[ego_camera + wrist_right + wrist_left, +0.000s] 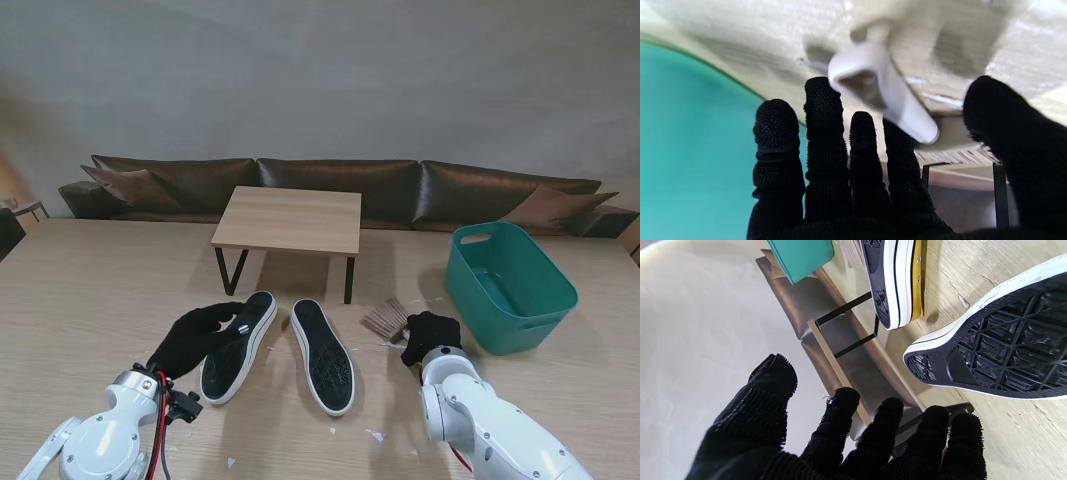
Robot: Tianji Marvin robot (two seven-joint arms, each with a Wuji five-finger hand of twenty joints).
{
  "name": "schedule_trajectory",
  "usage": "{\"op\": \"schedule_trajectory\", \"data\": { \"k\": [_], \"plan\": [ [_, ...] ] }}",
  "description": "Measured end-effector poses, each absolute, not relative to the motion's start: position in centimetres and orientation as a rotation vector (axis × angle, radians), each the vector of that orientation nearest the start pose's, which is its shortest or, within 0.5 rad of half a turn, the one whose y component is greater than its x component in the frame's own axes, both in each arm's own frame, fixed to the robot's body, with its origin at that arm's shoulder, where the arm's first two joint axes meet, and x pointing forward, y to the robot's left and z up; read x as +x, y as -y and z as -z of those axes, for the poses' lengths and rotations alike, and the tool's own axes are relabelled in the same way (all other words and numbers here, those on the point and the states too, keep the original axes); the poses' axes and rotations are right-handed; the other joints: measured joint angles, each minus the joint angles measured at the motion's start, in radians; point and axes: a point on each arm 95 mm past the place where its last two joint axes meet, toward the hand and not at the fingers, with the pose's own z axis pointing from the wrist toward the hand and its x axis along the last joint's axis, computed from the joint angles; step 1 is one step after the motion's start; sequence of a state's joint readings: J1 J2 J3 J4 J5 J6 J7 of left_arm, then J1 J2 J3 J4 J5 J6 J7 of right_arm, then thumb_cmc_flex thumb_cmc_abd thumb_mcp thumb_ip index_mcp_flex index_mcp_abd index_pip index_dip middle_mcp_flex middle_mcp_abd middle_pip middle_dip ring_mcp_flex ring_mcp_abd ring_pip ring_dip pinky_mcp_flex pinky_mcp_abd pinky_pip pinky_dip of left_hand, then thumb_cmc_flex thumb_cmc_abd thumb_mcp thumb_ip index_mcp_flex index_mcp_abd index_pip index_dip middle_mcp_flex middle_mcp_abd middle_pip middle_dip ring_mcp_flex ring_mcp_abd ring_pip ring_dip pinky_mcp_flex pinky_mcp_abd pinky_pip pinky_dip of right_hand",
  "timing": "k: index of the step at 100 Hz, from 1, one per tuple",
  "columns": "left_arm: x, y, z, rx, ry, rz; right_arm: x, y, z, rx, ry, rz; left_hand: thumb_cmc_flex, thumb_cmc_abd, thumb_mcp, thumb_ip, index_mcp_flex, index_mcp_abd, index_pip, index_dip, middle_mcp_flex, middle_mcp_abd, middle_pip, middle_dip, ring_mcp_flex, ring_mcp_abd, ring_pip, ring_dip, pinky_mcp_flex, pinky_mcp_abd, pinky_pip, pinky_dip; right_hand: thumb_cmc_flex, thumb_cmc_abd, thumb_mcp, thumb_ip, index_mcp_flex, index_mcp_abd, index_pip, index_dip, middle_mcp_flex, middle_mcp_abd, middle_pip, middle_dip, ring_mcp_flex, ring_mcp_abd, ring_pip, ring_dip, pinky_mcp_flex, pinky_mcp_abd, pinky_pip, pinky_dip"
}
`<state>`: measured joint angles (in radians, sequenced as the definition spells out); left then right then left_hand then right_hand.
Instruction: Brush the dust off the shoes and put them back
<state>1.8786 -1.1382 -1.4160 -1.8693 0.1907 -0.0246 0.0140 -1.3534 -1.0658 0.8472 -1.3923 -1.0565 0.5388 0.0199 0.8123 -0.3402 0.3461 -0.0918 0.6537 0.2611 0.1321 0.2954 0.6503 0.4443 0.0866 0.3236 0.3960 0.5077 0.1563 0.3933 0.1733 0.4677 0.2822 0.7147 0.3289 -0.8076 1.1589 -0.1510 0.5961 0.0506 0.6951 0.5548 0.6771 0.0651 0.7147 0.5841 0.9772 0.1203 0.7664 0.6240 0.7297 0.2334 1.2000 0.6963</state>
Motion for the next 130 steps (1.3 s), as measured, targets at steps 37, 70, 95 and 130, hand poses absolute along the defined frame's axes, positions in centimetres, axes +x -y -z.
{"op": "schedule_trajectory", "data": {
  "k": [37,70,95,130],
  "plan": [
    [33.2,-1.9,30.6,-1.986,-0.851,2.012,43.4,-1.6,38.1,1.266,-1.479,-0.907,0.02,0.009,-0.011,0.0,0.003,0.0,0.0,0.001,0.0,0.0,0.0,0.0,0.0,0.0,0.0,0.0,0.0,0.0,0.0,0.0,0.194,-0.11,0.113,-0.149,0.169,0.019,0.201,-0.19,0.326,-0.012,0.064,0.112,0.183,-0.062,0.166,0.049,0.014,0.0,0.078,0.0],
    [33.1,-1.9,30.7,-1.991,-0.844,2.012,43.5,-1.2,38.5,1.272,-1.463,-0.918,0.031,0.051,-0.03,0.0,0.005,0.0,0.001,0.002,0.0,0.0,0.0,0.0,0.0,0.0,0.0,0.0,0.0,0.0,0.0,0.0,0.169,-0.031,0.09,-0.186,0.272,-0.003,0.325,-0.19,0.359,-0.024,0.264,0.443,0.205,-0.084,0.404,0.151,0.015,0.0,0.088,0.0],
    [33.0,-1.9,30.7,-1.996,-0.843,2.01,43.2,-1.1,38.8,1.241,-1.499,-0.918,0.039,0.051,-0.048,0.0,0.005,0.0,0.001,0.003,0.0,0.0,0.0,0.0,0.0,0.0,0.0,0.0,0.0,0.0,0.0,0.0,0.127,0.129,0.101,-0.194,0.13,0.039,0.38,0.144,0.088,0.007,0.161,0.288,0.032,-0.058,0.194,0.053,0.0,-0.009,0.088,0.0],
    [33.0,-1.9,30.8,-2.004,-0.838,2.004,43.2,-0.9,38.9,1.35,-1.425,-0.96,0.04,0.073,-0.072,0.0,0.007,0.0,0.001,0.004,0.001,0.0,0.0,0.0,0.0,0.0,0.0,0.0,0.0,0.0,-0.001,0.0,0.146,0.006,0.184,-0.196,0.101,0.095,0.546,0.065,0.388,0.041,0.094,0.066,0.253,-0.018,-0.077,-0.031,0.015,0.006,0.068,-0.059]
  ]
}}
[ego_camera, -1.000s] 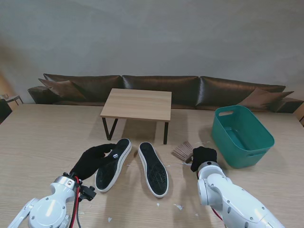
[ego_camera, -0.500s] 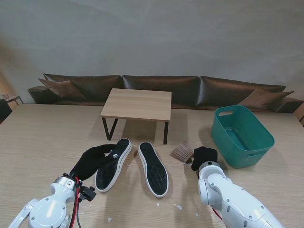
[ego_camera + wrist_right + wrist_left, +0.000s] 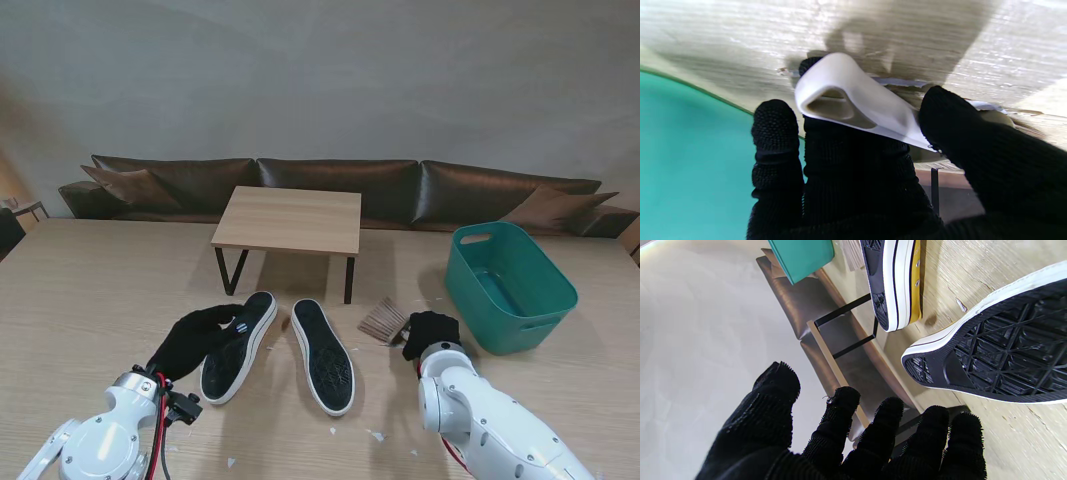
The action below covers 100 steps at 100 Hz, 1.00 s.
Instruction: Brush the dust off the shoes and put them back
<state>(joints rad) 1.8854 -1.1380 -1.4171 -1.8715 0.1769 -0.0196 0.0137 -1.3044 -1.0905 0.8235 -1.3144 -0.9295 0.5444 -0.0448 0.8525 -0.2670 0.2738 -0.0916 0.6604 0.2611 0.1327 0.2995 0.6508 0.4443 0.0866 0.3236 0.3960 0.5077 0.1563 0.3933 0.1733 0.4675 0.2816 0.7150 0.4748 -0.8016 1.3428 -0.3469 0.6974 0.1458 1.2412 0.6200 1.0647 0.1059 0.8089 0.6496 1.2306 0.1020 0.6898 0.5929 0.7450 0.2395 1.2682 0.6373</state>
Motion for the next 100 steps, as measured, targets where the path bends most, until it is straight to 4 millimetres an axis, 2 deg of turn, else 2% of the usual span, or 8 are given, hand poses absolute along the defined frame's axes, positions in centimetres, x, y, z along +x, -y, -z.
{"op": "schedule_trajectory", "data": {
  "k": [10,26,36,42,61,72,85,100],
  "plan": [
    [33.0,-1.9,30.8,-2.008,-0.835,2.005,43.1,-0.8,39.0,1.398,-1.389,-0.987,0.006,0.0,-0.001,0.0,0.0,0.0,0.0,0.0,0.0,0.0,0.0,0.0,0.0,0.0,0.0,0.0,0.0,0.0,0.0,0.0,-0.016,-0.008,0.003,0.0,0.004,-0.002,0.029,0.016,0.03,-0.007,0.05,0.0,0.009,-0.006,0.137,0.071,0.0,0.0,0.029,0.0],
    [33.0,-1.9,30.8,-2.013,-0.833,2.003,43.0,-0.7,39.0,1.478,-1.323,-1.024,0.01,0.011,-0.012,0.0,0.0,0.0,0.0,0.0,0.0,0.0,0.0,0.0,0.0,0.0,0.0,0.0,0.0,0.0,0.0,0.0,-0.023,0.01,-0.002,0.0,0.005,-0.02,0.095,0.078,0.09,-0.045,0.214,0.058,0.009,-0.055,0.56,0.176,0.0,0.008,0.105,0.0],
    [33.0,-1.9,30.8,-2.013,-0.833,2.002,42.9,-0.7,39.1,1.528,-1.296,-1.042,0.01,0.011,-0.025,0.015,0.0,0.0,0.0,0.0,0.0,0.0,0.0,0.0,0.0,0.0,0.0,0.0,0.0,0.0,0.0,0.0,-0.005,0.068,-0.029,0.0,0.001,-0.047,0.124,0.117,0.091,-0.072,0.284,0.129,0.009,-0.098,0.737,0.233,0.0,0.009,0.117,0.0],
    [33.0,-1.9,30.8,-2.014,-0.833,2.001,42.8,-0.8,39.2,1.529,-1.302,-1.04,0.01,0.011,-0.03,0.015,0.0,0.0,0.0,0.0,0.0,0.0,0.0,0.0,0.0,0.0,0.0,0.0,0.0,0.0,0.0,0.0,0.067,0.12,-0.05,-0.001,0.023,-0.093,0.134,0.129,0.114,-0.104,0.314,0.169,0.037,-0.132,0.829,0.27,0.0,0.009,0.128,0.0],
    [33.0,-1.9,30.9,-2.013,-0.842,1.991,42.7,-0.7,39.2,1.55,-1.367,-1.03,0.01,0.011,-0.043,0.015,0.0,0.002,0.0,0.0,0.0,0.001,0.0,0.0,0.0,0.0,0.0,0.0,0.0,0.0,0.0,0.0,0.075,0.188,-0.096,0.0,0.018,-0.083,0.085,0.121,0.125,-0.106,0.317,0.23,0.052,-0.135,0.886,0.302,0.0,0.009,0.164,0.009],
    [33.0,-1.9,30.9,-2.013,-0.844,1.988,42.0,-1.0,38.0,1.504,-1.414,-1.011,0.029,0.029,-0.048,0.015,0.001,0.002,0.0,0.0,0.0,0.001,0.0,0.0,0.0,0.0,0.0,0.0,0.0,0.0,0.0,0.0,-0.03,0.225,-0.143,0.0,0.021,-0.082,0.055,0.078,0.128,-0.114,0.33,0.246,0.053,-0.141,0.894,0.302,0.0,0.009,0.166,0.009],
    [33.0,-1.9,30.9,-2.015,-0.847,1.983,41.9,-1.1,37.8,1.479,-1.395,-1.038,0.029,0.029,-0.054,0.015,0.001,0.011,0.0,0.0,0.0,0.001,0.0,0.0,0.0,0.0,0.0,0.0,0.0,0.0,0.0,0.0,-0.071,0.297,-0.167,0.002,0.033,-0.081,-0.006,0.061,0.14,-0.136,0.342,0.25,0.054,-0.151,0.902,0.303,0.0,0.009,0.186,0.009],
    [33.0,-1.9,31.0,-2.019,-0.849,1.978,41.7,-1.0,37.9,1.475,-1.434,-1.02,0.029,0.029,-0.055,0.015,0.001,0.013,0.0,0.0,0.0,0.001,0.0,0.0,0.0,0.0,0.0,0.0,-0.001,0.0,0.0,0.0,-0.171,0.454,-0.241,0.074,0.085,-0.096,-0.049,0.115,0.153,-0.139,0.343,0.261,0.063,-0.152,0.903,0.303,0.0,0.009,0.198,0.009]
  ]
}}
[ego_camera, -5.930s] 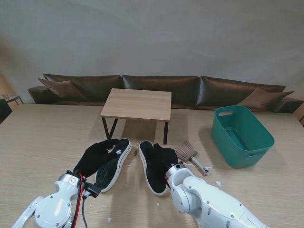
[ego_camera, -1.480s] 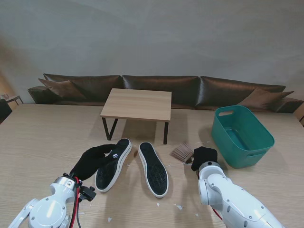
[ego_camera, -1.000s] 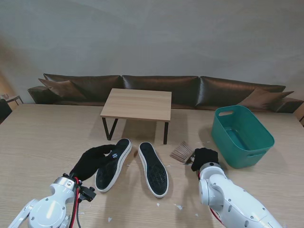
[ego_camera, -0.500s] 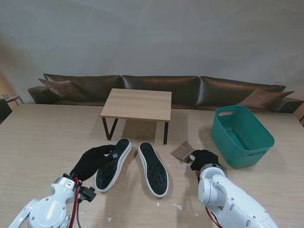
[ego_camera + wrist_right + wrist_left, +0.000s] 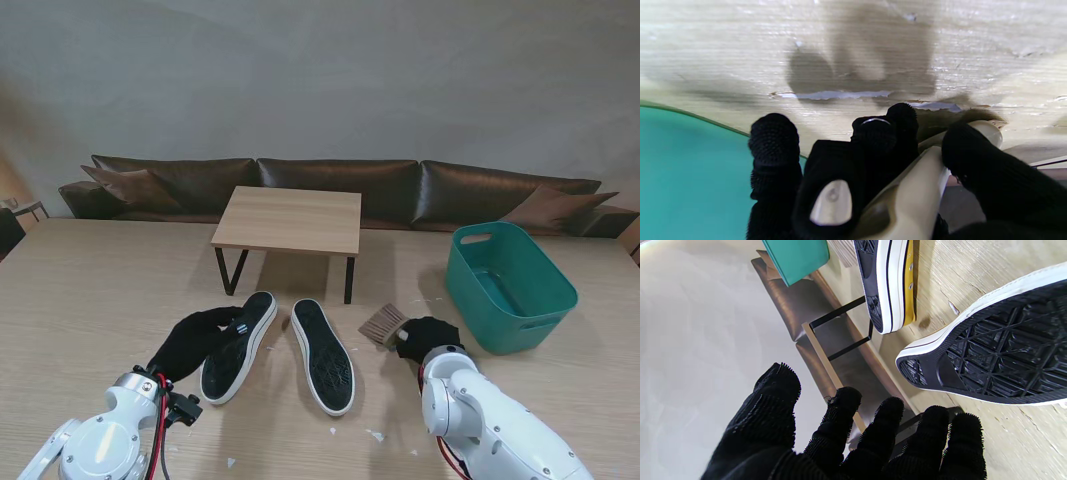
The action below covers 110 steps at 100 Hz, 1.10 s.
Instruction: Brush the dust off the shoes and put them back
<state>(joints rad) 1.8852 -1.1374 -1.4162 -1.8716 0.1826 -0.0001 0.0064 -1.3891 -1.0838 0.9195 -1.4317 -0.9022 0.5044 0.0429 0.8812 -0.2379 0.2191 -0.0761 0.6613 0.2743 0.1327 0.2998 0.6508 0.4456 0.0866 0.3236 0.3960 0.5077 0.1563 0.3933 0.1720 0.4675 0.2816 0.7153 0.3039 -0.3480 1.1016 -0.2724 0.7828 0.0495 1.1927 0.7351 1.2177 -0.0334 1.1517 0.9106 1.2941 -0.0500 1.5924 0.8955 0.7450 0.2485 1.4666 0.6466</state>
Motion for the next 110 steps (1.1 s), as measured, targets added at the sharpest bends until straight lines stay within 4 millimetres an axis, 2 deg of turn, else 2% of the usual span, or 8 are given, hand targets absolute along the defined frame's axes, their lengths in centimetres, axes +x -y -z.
{"op": "schedule_trajectory", "data": {
  "k": [8,21,29,35,53,68,92,110],
  "plan": [
    [32.9,-2.0,31.0,-2.023,-0.849,1.976,41.7,-0.9,37.9,1.464,-1.446,-1.019,0.0,0.0,-0.001,0.0,0.0,0.0,0.0,0.0,0.0,0.0,0.0,0.0,0.0,0.0,0.0,0.0,0.0,0.0,0.0,0.0,-0.022,0.029,-0.019,0.038,0.038,-0.019,-0.014,0.038,0.012,-0.002,0.011,0.011,0.006,0.0,0.011,0.0,0.0,0.0,0.018,0.0],
    [32.9,-1.9,31.1,-2.032,-0.855,1.969,41.7,-0.9,37.9,1.425,-1.496,-1.001,0.001,0.0,-0.011,0.0,0.0,0.001,0.0,0.0,0.0,0.0,0.0,0.0,0.0,0.0,0.0,0.0,0.0,0.0,0.0,0.0,-0.022,0.028,-0.019,0.038,0.116,-0.03,-0.057,0.064,0.061,-0.003,-0.002,0.022,0.017,0.013,0.03,0.009,0.0,0.0,0.035,0.0],
    [32.9,-2.0,31.1,-2.033,-0.855,1.968,41.8,-0.8,37.8,1.429,-1.517,-1.01,0.001,0.0,-0.011,0.0,0.0,0.001,0.0,0.0,0.0,0.001,0.0,0.0,0.0,0.0,0.0,0.0,0.0,0.0,0.0,0.0,-0.024,0.026,-0.019,0.068,0.16,-0.027,-0.104,0.112,0.089,0.006,-0.024,0.035,0.018,0.035,0.034,0.013,0.0,0.005,0.043,0.0],
    [32.9,-2.0,31.1,-2.033,-0.855,1.967,41.8,-0.7,37.6,1.442,-1.524,-1.015,0.016,0.0,-0.022,0.0,0.0,0.001,0.0,0.0,0.0,0.001,0.0,0.0,0.0,0.0,0.0,0.0,0.0,0.0,0.0,0.0,-0.024,0.025,-0.018,0.068,0.18,-0.019,-0.126,0.135,0.11,0.014,-0.041,0.035,0.018,0.049,0.04,0.021,0.0,0.026,0.046,0.0],
    [32.9,-2.0,31.1,-2.038,-0.857,1.963,42.0,-0.5,37.3,1.472,-1.53,-1.046,0.017,0.0,-0.025,0.0,0.0,0.001,0.0,0.0,0.0,0.001,0.0,0.0,0.0,0.0,0.0,0.0,-0.001,0.0,0.0,0.0,-0.05,0.026,-0.005,0.078,0.245,0.014,-0.174,0.136,0.148,0.057,-0.069,0.035,0.02,0.109,0.055,0.026,0.0,0.089,0.056,0.0],
    [32.9,-1.9,31.1,-2.042,-0.859,1.96,42.0,-0.3,37.3,1.507,-1.508,-1.08,0.017,0.0,-0.034,0.0,0.0,0.001,0.0,0.0,0.0,0.001,0.0,0.0,0.0,0.0,0.0,0.0,-0.001,0.0,0.0,0.0,-0.051,0.025,0.007,0.078,0.306,0.053,-0.204,0.135,0.17,0.102,-0.05,0.031,0.02,0.164,0.089,0.05,0.0,0.107,0.11,0.011],
    [33.1,-2.0,31.0,-2.046,-0.868,1.953,41.6,0.1,37.0,1.532,-1.464,-1.131,0.017,0.022,-0.048,0.0,0.0,0.001,0.0,0.0,0.0,0.001,0.0,0.0,0.0,0.0,0.0,0.0,-0.001,0.0,0.0,0.001,-0.051,0.0,0.03,0.078,0.33,0.063,-0.207,0.135,0.173,0.113,-0.012,0.009,0.02,0.178,0.122,0.073,0.0,0.116,0.155,0.027],
    [33.2,-2.0,31.0,-2.047,-0.868,1.947,40.8,0.3,35.7,1.548,-1.429,-1.181,0.017,0.022,-0.051,0.0,0.0,0.001,0.0,0.0,0.0,0.001,0.0,0.0,0.0,0.0,0.0,0.0,-0.001,0.0,0.0,0.001,-0.047,-0.01,0.031,0.078,0.342,0.063,-0.208,0.135,0.174,0.114,0.001,-0.002,0.02,0.179,0.13,0.074,0.0,0.116,0.163,0.028]
  ]
}}
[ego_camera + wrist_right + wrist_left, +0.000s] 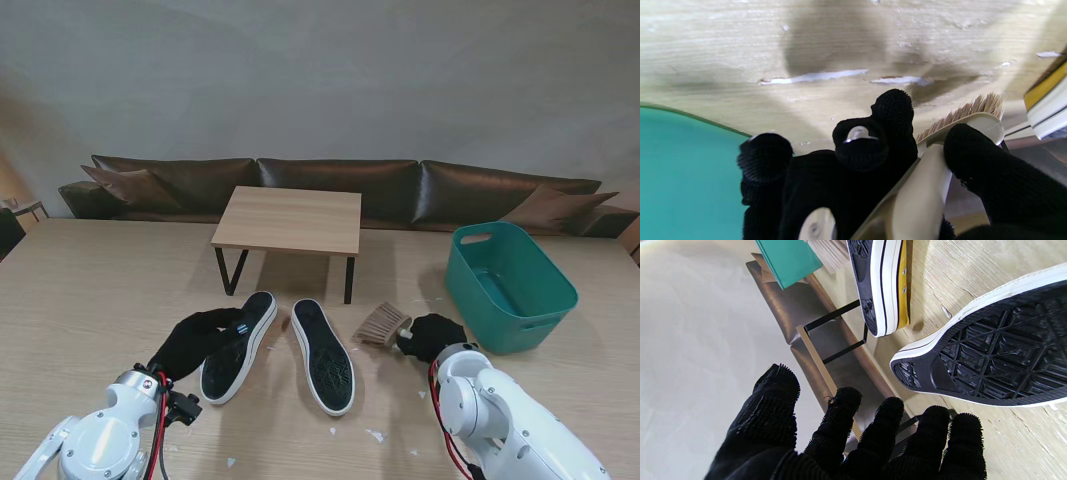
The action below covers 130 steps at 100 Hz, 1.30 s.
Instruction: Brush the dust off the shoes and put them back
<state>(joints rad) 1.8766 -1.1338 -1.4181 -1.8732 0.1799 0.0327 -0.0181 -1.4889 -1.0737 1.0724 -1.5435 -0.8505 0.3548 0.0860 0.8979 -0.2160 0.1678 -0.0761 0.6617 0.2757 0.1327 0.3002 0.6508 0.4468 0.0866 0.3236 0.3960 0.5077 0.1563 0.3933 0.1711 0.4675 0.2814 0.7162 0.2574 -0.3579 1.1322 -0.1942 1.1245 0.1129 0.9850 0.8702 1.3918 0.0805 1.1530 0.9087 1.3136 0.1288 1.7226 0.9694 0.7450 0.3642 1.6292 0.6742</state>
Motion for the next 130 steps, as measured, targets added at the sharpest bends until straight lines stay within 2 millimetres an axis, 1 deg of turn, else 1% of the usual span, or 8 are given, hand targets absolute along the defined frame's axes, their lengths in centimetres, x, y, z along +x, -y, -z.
{"op": "schedule_trajectory", "data": {
  "k": [15,34,52,67,81,99,105,130],
  "plan": [
    [33.3,-2.1,30.9,-2.049,-0.872,1.938,40.0,0.0,34.2,1.537,-1.409,-1.253,0.0,0.0,-0.002,0.0,0.0,0.0,0.0,0.0,0.0,0.0,0.0,0.0,0.0,0.0,0.0,0.0,-0.008,0.0,0.0,0.0,0.0,0.0,0.0,0.0,0.003,0.0,0.0,0.001,0.0,0.0,0.007,-0.012,0.0,0.0,0.002,0.001,0.0,0.0,0.0,0.0],
    [33.6,-2.3,30.7,-2.046,-0.93,1.899,39.3,-1.7,32.5,1.531,-1.43,-1.349,0.0,0.0,-0.012,0.0,0.0,0.0,0.0,0.0,0.0,0.0,0.0,0.0,0.0,0.0,-0.002,0.0,-0.019,-0.002,-0.002,0.0,0.0,0.0,0.0,0.0,0.003,0.0,0.0,0.002,0.0,0.0,0.008,-0.012,0.0,0.0,0.003,0.002,0.0,0.0,0.0,0.0],
    [33.8,-2.5,30.3,-2.039,-0.996,1.86,39.8,-3.8,31.9,1.524,-1.464,-1.409,0.0,0.0,-0.014,0.0,0.0,0.0,0.0,0.001,0.0,-0.008,0.0,0.0,-0.001,-0.001,-0.002,0.0,-0.024,-0.004,-0.012,0.0,0.0,0.0,0.0,0.0,0.003,0.0,0.0,0.002,0.0,0.0,0.009,-0.015,0.0,0.0,0.003,0.002,0.0,0.0,0.0,0.0],
    [34.0,-2.6,30.1,-2.026,-1.008,1.856,40.5,-5.4,31.3,1.514,-1.49,-1.449,0.0,0.0,-0.014,0.0,0.0,0.0,0.0,0.001,0.0,-0.01,0.0,0.0,-0.001,-0.002,-0.003,0.0,-0.034,-0.011,-0.012,0.0,0.0,0.0,0.0,0.0,0.003,0.0,0.0,0.002,0.0,0.0,0.009,-0.015,0.0,0.0,0.003,0.002,0.0,0.0,0.0,0.0],
    [34.0,-2.6,30.1,-2.017,-1.01,1.86,41.1,-6.8,31.4,1.532,-1.515,-1.469,0.0,0.0,-0.024,0.0,0.0,0.0,0.0,0.001,0.0,-0.01,0.0,0.0,-0.001,-0.005,-0.003,0.0,-0.035,-0.013,-0.012,0.0,0.0,0.0,0.0,0.0,0.004,0.0,0.0,0.003,0.0,0.0,0.009,-0.015,0.0,0.0,0.004,0.002,0.0,0.0,0.001,0.0],
    [34.0,-2.6,30.1,-2.005,-1.015,1.862,42.0,-8.2,32.4,1.532,-1.566,-1.447,0.0,0.0,-0.025,0.0,0.0,0.0,0.0,0.002,0.0,-0.01,0.0,0.0,-0.001,-0.007,-0.003,0.0,-0.035,-0.013,-0.012,0.001,0.0,0.0,0.0,0.0,0.004,0.0,0.0,0.004,0.0,0.0,0.009,-0.016,0.0,0.0,0.004,0.002,0.0,0.0,0.001,0.0],
    [33.9,-2.6,30.1,-2.005,-1.014,1.863,42.4,-8.5,32.8,1.538,-1.58,-1.431,0.02,0.0,-0.029,0.0,0.0,0.0,0.0,0.002,0.0,-0.01,0.0,0.0,-0.001,-0.007,-0.004,0.0,-0.035,-0.013,-0.012,0.001,0.0,0.0,0.0,0.0,0.004,0.0,0.0,0.004,0.0,0.0,0.009,-0.016,0.0,0.0,0.004,0.002,0.0,0.0,0.005,0.0],
    [33.7,-2.6,30.4,-2.006,-1.014,1.859,43.4,-8.7,33.8,1.578,-1.638,-1.368,0.011,0.0,-0.035,0.0,0.0,0.0,0.0,0.002,0.0,-0.01,0.0,0.0,-0.001,-0.008,-0.004,0.0,-0.035,-0.014,-0.012,0.001,0.0,0.0,0.0,0.0,0.004,0.0,-0.001,0.005,0.0,0.0,0.009,-0.016,0.0,0.0,0.004,0.002,-0.001,0.0,0.01,0.0]
  ]
}}
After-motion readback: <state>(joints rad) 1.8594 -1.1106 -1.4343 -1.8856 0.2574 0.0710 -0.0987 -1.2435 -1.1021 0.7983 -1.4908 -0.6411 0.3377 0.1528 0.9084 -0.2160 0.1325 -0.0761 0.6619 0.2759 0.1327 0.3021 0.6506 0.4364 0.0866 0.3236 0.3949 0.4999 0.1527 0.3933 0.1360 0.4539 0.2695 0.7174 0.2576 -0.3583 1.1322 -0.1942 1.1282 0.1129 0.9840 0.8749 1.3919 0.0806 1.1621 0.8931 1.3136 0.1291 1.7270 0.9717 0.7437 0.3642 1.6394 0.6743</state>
